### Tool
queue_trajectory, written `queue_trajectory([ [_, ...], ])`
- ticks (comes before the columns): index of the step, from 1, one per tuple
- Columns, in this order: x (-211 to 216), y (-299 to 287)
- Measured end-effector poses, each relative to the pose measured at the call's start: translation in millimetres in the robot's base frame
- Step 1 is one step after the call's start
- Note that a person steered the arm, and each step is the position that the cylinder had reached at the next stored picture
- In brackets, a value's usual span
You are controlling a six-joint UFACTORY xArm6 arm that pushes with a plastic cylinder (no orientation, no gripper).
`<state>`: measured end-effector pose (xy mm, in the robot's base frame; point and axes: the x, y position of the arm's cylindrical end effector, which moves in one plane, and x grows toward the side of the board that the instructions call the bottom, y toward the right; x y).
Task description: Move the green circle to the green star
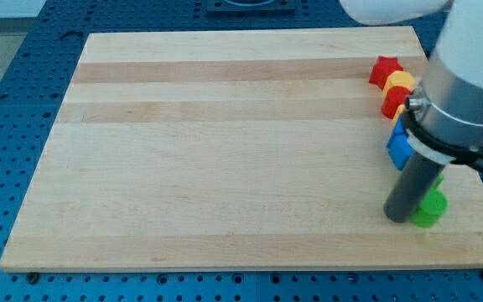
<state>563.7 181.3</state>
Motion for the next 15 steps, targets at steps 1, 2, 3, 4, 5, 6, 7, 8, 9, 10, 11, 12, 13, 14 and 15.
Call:
queue_trajectory([
  [1,0,7],
  [2,16,7],
  [3,33,11],
  [4,34,15],
  [5,33,15],
  [6,29,15],
  [7,29,15],
  [8,37,18],
  [9,40,25],
  [10,38,25],
  [11,29,25],
  [12,27,25],
  [13,27,25],
  [14,25,25],
  [15,21,24],
])
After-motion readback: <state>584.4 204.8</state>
